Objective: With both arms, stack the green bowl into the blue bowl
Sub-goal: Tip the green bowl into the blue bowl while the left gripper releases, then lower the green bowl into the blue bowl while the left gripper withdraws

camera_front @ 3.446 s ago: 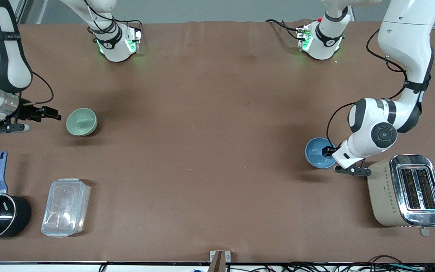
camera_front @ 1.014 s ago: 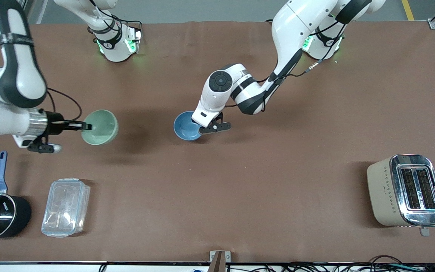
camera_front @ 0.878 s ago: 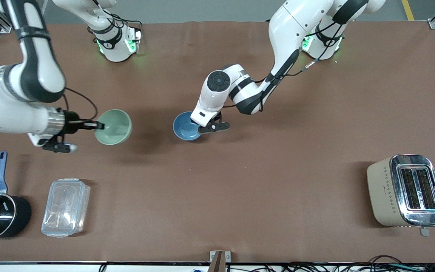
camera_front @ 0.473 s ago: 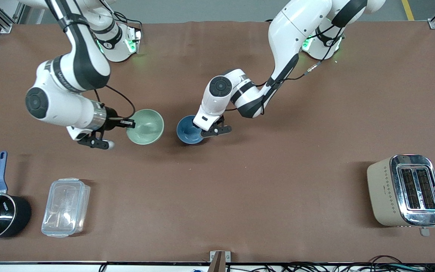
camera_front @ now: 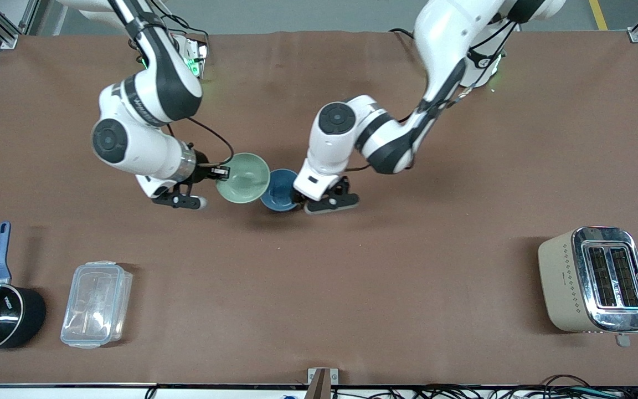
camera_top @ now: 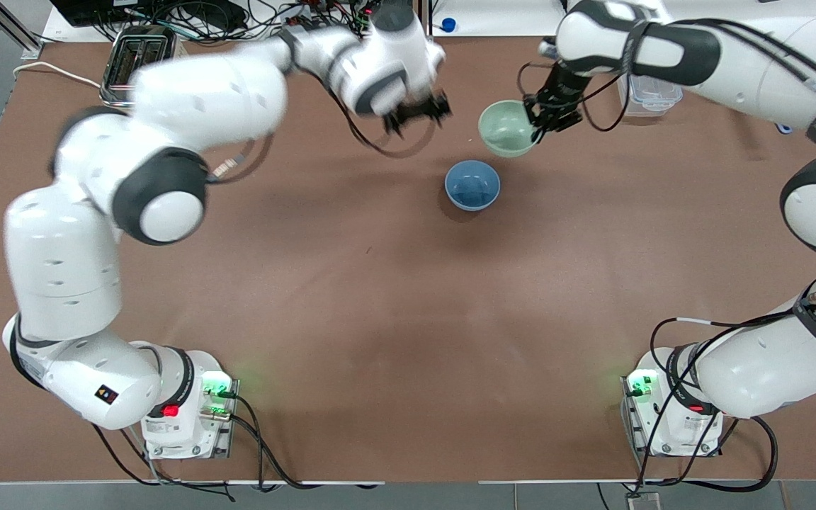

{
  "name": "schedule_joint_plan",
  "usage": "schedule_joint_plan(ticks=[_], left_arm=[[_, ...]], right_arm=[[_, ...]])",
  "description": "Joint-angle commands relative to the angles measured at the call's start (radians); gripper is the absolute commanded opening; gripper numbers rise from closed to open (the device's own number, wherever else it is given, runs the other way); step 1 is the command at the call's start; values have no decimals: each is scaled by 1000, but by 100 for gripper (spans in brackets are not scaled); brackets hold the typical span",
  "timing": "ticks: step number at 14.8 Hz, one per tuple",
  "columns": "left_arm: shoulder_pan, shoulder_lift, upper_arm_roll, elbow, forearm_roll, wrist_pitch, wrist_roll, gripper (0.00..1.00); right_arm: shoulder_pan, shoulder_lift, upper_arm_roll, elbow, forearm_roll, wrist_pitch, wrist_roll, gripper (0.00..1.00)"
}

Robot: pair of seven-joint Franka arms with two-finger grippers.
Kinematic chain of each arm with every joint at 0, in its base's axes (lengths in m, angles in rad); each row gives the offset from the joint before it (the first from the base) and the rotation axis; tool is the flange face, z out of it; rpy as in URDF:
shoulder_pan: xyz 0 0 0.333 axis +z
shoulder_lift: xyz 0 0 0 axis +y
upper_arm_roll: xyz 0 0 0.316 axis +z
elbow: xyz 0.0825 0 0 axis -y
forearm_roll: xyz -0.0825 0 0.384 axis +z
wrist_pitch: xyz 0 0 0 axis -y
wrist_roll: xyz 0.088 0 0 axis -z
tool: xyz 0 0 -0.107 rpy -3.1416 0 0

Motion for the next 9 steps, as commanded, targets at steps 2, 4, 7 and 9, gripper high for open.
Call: schedule_joint_plan(ticks=[2,4,7,9], left_arm=[[148,-195,-2,-27,14,-204,213,100],[237,-261,-11,-15,-6,-313,344,100],[335,-359,-8,-9,-26,-389,539,100],[388,-416,-7,-9,-26,-444,683,100]], right_arm=[[98,51,-10,-23,14,46,39,2],[141,79,-10,-43,16,99,39,2],[158,98,-10,-62,19,144,41,2],[158,115,-10,-63,19,174,39,2]])
